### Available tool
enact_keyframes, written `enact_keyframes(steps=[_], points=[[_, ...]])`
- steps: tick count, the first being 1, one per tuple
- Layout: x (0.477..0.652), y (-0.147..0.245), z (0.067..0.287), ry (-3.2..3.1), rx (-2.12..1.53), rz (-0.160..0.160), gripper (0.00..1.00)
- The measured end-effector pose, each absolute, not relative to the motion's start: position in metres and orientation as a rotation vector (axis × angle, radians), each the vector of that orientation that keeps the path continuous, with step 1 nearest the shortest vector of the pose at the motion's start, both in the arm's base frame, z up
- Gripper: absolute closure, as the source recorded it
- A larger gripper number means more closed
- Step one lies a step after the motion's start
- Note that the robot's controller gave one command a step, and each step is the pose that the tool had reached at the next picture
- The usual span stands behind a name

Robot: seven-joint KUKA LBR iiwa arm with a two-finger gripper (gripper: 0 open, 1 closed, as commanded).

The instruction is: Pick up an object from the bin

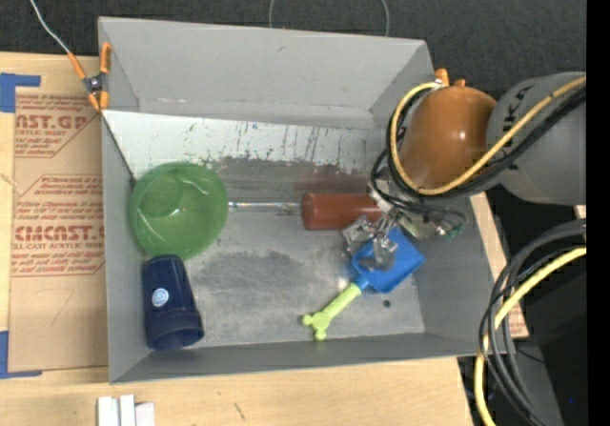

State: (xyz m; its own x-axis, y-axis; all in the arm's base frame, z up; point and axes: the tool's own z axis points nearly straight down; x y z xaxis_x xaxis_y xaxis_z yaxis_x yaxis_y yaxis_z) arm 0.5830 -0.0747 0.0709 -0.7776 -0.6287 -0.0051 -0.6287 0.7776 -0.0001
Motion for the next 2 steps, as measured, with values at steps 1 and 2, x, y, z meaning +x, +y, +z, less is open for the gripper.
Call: enact_keyframes(steps=[1,2], points=[[0.583,-0.075,0.071,2.957,-1.046,0.003,1.0],[0.596,-0.07,0.159,2.932,-1.092,-0.001,1.0]])
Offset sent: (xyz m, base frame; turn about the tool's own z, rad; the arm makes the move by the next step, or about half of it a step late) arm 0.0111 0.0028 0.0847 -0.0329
